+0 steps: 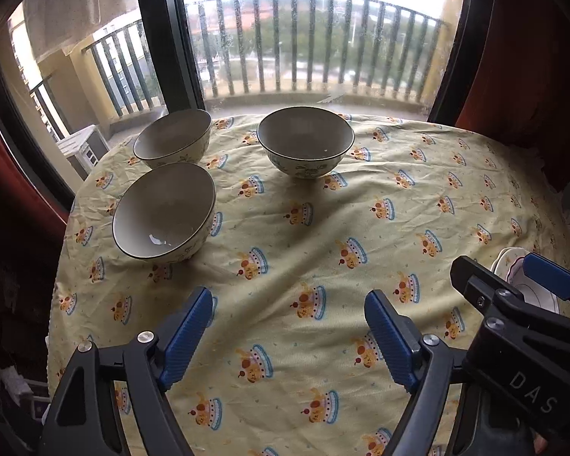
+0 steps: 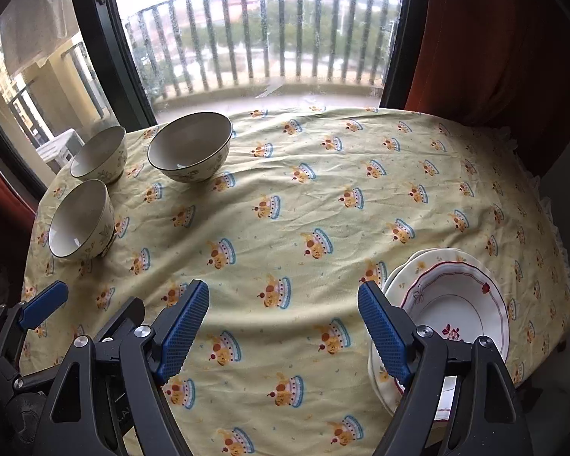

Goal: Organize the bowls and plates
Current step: 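Withdraw both grippers and move them to the large cream bowl, then grasp the rim of the large cream bowl with both grippers, then lift and carry the cream bowl with both grippers toward the plate stack, then lower the cream bowl onto the cloth and open both grippers, then move both grippers to the rim of another cream bowl, then grasp the rim of the second cream bowl with both grippers, then lift and carry the second bowl with both grippers toward the first bowl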

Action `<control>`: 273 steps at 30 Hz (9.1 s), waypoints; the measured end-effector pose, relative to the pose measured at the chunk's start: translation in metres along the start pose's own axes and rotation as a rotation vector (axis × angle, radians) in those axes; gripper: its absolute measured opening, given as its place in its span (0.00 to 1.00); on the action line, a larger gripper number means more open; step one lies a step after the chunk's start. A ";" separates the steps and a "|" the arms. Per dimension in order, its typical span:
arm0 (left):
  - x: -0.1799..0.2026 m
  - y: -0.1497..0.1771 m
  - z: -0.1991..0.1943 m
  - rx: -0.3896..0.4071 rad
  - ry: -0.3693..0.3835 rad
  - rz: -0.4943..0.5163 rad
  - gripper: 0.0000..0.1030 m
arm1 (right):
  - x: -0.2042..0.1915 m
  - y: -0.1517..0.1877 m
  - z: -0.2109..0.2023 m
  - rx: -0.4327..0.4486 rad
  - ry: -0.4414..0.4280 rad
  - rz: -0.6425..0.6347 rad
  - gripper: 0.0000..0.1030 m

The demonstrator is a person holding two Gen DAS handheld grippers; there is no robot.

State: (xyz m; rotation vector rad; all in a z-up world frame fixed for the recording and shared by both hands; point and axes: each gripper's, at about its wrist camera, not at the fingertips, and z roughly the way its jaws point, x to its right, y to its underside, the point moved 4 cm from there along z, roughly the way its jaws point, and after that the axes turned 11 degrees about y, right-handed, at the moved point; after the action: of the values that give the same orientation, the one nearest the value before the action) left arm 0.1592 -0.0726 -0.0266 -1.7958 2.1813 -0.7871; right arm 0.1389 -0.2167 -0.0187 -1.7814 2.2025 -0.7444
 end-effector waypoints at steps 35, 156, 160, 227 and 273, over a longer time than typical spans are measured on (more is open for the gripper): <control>-0.194 -0.066 0.085 -0.026 -0.130 -0.080 0.50 | -0.224 -0.082 0.082 -0.013 -0.069 -0.129 0.56; 0.011 -0.008 0.005 0.019 -0.050 -0.120 0.85 | -0.010 -0.023 0.006 0.012 -0.112 -0.077 0.72; -0.001 -0.032 0.004 0.038 -0.047 -0.093 0.85 | -0.025 -0.042 0.002 0.037 -0.107 -0.057 0.72; -0.047 -0.158 0.178 -0.025 -0.004 0.046 0.22 | -0.098 -0.168 0.178 0.024 -0.020 0.078 0.22; -0.065 -0.139 0.170 -0.020 -0.044 -0.035 0.27 | -0.106 -0.153 0.170 0.015 -0.028 0.060 0.26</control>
State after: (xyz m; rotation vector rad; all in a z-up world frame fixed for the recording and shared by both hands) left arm 0.3734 -0.0724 -0.1068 -1.8481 2.1435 -0.7282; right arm 0.3742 -0.1793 -0.1015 -1.7002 2.2157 -0.7175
